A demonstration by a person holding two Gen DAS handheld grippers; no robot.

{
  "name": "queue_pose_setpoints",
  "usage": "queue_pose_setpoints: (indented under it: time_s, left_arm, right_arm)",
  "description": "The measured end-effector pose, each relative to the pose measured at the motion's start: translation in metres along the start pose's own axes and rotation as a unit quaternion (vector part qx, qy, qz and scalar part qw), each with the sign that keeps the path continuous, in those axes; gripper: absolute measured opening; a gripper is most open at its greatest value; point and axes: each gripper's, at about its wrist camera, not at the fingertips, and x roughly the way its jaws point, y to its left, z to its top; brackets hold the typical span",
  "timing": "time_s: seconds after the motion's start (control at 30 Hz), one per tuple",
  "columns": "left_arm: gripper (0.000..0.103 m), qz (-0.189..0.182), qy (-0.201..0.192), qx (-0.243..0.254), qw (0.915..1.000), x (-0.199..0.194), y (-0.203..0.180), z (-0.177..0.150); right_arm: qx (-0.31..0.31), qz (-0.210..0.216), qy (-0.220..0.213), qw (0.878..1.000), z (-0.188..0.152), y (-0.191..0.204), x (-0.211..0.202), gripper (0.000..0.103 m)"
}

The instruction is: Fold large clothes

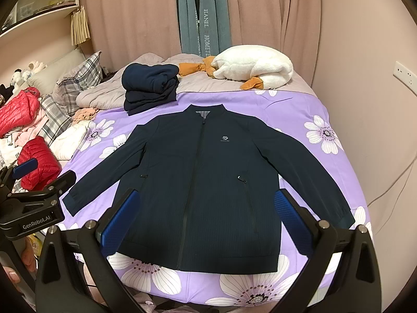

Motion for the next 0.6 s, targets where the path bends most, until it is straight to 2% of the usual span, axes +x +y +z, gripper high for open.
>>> queue_pose_setpoints:
  time_s: [0.47,0.53,0.6]
  left_arm:
    - [0.103,-0.004,0.002,-0.003,1.0000,0.001,0.005,-0.004]
    - [0.103,-0.021,0.008,-0.011,0.9997,0.005,0.010,-0.007]
    - [0.103,-0.062,0.016,-0.029,0.9975,0.014,0.019,-0.009]
  right_arm:
    - [0.003,0.001,0.001,1.000,0.001,0.000,0.002,0.103]
    - [0.008,0.008,0.004,1.000,0.000,-0.006,0.006,0.103]
    - [0.016,0.032,0.009,0.999,-0.002,-0.013,0.013,0.103]
